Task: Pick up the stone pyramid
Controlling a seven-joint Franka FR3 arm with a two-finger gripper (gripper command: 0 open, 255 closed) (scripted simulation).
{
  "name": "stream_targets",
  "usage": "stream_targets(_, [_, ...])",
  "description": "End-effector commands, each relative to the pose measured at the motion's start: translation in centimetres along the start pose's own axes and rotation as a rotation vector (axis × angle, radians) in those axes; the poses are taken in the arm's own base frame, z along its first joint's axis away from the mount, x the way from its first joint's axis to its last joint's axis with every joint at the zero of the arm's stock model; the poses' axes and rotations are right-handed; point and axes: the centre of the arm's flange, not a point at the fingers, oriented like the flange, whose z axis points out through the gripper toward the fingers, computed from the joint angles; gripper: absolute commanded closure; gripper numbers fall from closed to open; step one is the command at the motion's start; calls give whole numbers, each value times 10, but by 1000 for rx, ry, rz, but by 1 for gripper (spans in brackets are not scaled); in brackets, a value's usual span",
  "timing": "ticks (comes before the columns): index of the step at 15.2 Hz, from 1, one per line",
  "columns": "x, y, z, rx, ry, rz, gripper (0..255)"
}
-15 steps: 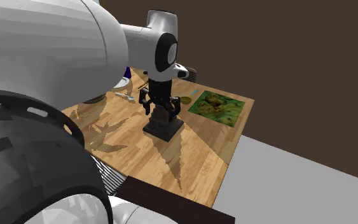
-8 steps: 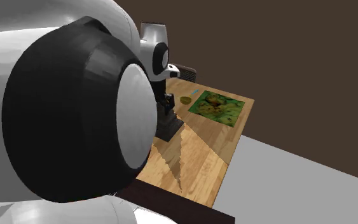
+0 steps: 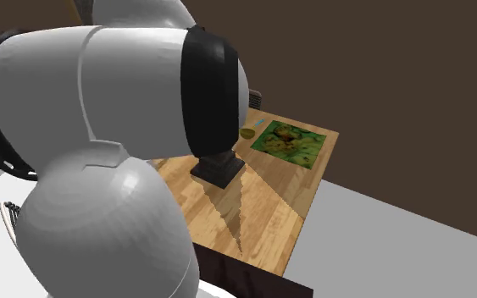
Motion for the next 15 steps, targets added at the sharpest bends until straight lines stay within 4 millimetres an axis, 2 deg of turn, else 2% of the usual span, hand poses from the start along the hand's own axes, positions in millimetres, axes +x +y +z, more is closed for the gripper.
stream_targets(1, [19, -16, 13, -6, 22, 18, 0])
stream_targets(6, [64, -49, 38, -23, 72, 58, 0])
stream_targets(7, [66, -50, 39, -23, 75, 60, 0])
stream_targets(14, [64, -50, 79, -23, 75, 60, 0])
stream_targets(15, [64, -50, 79, -23, 75, 60, 0])
